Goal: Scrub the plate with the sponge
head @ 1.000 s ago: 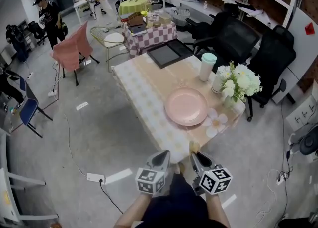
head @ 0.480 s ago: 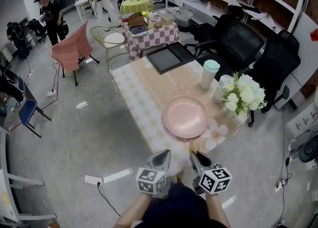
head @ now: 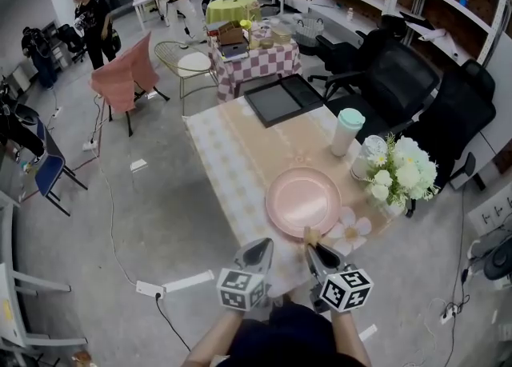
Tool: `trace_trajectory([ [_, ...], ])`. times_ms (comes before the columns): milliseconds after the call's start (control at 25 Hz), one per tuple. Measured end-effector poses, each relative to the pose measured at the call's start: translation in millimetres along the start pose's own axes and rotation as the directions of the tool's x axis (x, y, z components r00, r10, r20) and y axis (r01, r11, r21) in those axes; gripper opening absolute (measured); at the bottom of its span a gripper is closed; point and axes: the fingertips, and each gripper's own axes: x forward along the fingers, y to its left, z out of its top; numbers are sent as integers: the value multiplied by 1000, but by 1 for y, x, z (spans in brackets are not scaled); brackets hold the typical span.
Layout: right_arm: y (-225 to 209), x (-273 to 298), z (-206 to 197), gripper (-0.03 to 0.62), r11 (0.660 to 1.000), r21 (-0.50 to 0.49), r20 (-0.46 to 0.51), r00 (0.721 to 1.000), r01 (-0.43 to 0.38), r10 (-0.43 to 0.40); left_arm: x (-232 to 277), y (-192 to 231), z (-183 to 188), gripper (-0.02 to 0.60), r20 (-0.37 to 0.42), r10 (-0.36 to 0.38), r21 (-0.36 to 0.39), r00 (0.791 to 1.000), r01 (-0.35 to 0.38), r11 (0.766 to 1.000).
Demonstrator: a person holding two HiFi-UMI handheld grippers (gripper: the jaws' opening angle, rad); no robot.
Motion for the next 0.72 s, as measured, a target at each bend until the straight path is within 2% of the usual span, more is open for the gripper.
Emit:
trace_trajectory([
  [720, -37, 50, 29, 60, 993, -77, -47, 995, -95, 92, 50, 31, 17, 12, 49, 115, -17, 992, -114, 993],
])
